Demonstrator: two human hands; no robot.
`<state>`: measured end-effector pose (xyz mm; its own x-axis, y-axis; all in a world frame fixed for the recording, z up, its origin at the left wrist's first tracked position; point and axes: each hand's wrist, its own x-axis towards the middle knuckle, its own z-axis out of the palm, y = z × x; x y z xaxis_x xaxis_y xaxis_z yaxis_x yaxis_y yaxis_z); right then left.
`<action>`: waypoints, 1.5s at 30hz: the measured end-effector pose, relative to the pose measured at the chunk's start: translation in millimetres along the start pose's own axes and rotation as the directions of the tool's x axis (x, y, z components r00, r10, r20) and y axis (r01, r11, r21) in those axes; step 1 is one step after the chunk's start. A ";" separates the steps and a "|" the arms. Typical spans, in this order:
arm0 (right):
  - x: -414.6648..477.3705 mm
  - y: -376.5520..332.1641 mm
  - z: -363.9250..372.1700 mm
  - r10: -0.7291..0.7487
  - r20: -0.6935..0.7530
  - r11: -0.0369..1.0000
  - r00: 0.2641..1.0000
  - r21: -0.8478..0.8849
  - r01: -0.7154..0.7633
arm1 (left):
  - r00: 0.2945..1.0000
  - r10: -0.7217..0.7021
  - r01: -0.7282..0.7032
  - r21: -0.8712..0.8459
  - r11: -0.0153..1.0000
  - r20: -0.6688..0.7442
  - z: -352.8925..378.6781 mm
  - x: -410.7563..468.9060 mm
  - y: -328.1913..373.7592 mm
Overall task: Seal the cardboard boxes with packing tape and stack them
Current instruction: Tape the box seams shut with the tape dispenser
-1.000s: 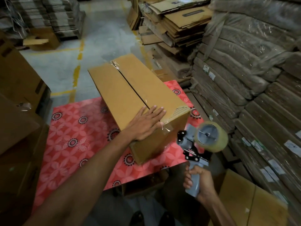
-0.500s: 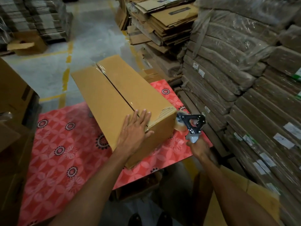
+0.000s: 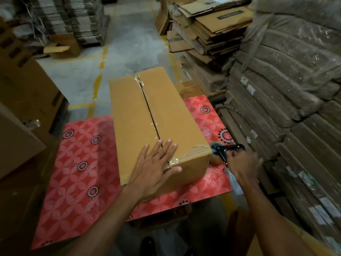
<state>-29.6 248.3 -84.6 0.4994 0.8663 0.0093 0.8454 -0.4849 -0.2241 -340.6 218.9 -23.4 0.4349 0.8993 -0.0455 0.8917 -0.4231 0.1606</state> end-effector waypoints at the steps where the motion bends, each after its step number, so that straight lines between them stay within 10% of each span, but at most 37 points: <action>1: 3.4 -20.4 -22.1 -0.068 -0.075 0.991 0.995 0.111 0.076 | 1.000 -0.016 0.016 -0.036 0.999 0.015 -4.1 5.2 -1.1; 4: 6.7 -89.7 -57.0 -0.303 -0.161 0.833 0.939 0.434 0.343 | 0.998 -0.063 0.064 -0.106 0.992 0.009 -15.1 31.2 -18.8; 10: 2.4 -235.9 -49.8 -0.684 -0.075 0.682 0.726 0.287 0.673 | 0.994 -0.106 0.108 -0.086 0.990 0.027 -32.5 113.7 -97.9; 28: 143.9 -447.8 33.2 -0.676 0.212 0.715 0.706 -0.043 0.697 | 0.995 -0.090 0.091 0.033 0.995 -0.035 -64.8 321.3 -308.4; 45: 33.6 -336.3 13.8 -0.615 0.211 0.772 0.759 -0.033 0.635 | 0.986 -0.164 0.165 0.018 0.986 -0.037 -66.3 305.0 -287.3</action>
<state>-299.7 442.2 -22.4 -0.1810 0.9816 -0.0607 0.9759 0.1716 -0.1348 -472.4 622.1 -18.0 0.2774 0.9601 -0.0351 0.9535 -0.2707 0.1327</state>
